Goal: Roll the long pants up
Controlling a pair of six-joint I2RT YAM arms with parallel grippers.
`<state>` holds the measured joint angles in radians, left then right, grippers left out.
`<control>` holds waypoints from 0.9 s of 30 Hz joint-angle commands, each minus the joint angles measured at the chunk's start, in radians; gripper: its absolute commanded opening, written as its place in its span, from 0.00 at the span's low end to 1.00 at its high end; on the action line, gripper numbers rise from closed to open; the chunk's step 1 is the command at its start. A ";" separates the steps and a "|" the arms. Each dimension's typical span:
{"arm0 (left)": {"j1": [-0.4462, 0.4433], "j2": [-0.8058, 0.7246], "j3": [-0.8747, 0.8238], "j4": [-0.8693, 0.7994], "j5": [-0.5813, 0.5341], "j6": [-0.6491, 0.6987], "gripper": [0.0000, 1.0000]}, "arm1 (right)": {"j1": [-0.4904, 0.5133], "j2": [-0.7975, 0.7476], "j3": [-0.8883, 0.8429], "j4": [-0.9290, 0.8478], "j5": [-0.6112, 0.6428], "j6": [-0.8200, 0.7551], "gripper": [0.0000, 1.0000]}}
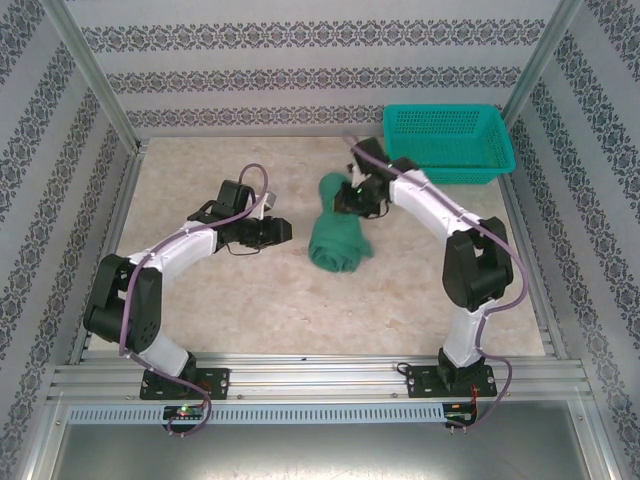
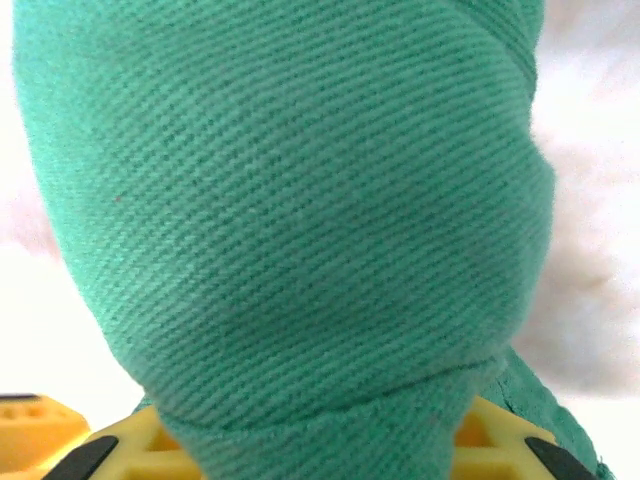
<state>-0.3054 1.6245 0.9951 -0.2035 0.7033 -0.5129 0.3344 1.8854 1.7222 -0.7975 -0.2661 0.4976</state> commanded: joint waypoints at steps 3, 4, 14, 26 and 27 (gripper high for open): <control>0.009 0.068 0.013 0.080 0.062 -0.025 0.36 | -0.094 0.008 0.278 -0.092 -0.039 0.001 0.00; 0.008 0.080 0.016 0.084 0.067 -0.029 0.36 | -0.122 0.029 0.335 -0.100 -0.048 0.010 0.00; 0.002 0.144 0.011 0.155 0.097 -0.074 0.35 | -0.364 0.208 0.485 0.259 -0.219 0.313 0.00; -0.047 0.269 0.084 0.121 0.065 -0.049 0.34 | -0.519 0.476 0.634 0.655 -0.236 0.622 0.00; -0.050 0.279 0.097 0.116 0.067 -0.048 0.34 | -0.526 0.489 0.634 0.652 -0.226 0.621 0.00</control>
<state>-0.3416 1.8824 1.0405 -0.0727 0.7742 -0.5800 -0.1768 2.3943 2.2799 -0.3283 -0.4618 1.0317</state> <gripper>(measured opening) 0.340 0.281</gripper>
